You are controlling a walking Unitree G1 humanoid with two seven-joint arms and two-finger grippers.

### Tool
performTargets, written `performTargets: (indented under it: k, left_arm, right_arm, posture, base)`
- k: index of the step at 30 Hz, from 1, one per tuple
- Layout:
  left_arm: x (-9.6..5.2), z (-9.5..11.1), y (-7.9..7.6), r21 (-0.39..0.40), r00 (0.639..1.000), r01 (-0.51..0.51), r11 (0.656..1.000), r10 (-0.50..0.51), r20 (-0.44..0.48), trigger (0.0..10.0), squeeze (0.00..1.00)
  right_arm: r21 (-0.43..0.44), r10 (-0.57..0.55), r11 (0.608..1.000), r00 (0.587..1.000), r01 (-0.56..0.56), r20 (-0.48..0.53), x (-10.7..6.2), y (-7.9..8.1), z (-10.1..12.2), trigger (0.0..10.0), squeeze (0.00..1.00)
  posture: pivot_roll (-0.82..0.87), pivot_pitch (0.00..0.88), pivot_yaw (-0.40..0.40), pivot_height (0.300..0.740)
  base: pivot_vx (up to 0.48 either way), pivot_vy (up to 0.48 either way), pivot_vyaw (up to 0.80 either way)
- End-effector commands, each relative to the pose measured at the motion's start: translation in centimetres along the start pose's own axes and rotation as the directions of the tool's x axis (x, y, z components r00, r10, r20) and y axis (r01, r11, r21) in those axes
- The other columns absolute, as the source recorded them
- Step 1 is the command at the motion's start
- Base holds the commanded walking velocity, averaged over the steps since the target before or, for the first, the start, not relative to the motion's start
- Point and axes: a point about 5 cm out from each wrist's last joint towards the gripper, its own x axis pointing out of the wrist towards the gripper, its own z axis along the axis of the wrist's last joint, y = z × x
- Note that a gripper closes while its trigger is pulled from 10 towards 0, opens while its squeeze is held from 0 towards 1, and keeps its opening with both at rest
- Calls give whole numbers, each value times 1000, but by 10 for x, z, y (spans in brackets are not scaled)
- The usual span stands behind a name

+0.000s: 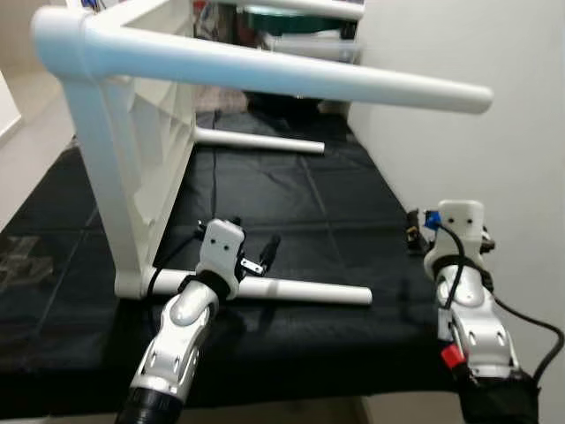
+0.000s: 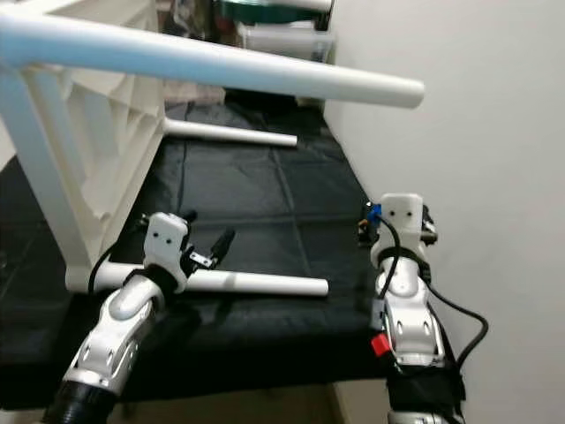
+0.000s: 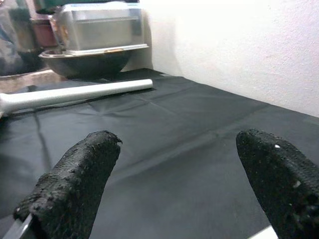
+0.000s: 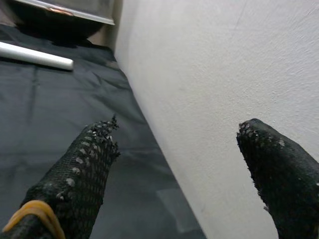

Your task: Building children table

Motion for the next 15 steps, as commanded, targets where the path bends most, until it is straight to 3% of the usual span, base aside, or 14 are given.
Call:
performTargets:
  k: [1,10,15]
  left_arm:
    - [-2,-3,0,10,1000,0,1000,0,-11,10000,0]
    - [-1,-2,0,1,1000,2,1000,-2,-3,10000,0]
    - [-1,-2,0,-5,1000,1,1000,-1,-4,10000,0]
  right_arm:
    - [-7,-2,1000,1000,2,-3,1,0,1,10000,0]
    - [-7,-4,1000,1000,4,-7,1,-1,0,10000,0]
    - [-7,-5,1000,1000,5,-7,1,-1,-1,10000,0]
  posture:
    - [94,0,-97,740]
    - [94,0,-97,740]
    - [94,0,-97,740]
  base:
    - [0,0,0]
    - [264,0,0]
    - [0,0,0]
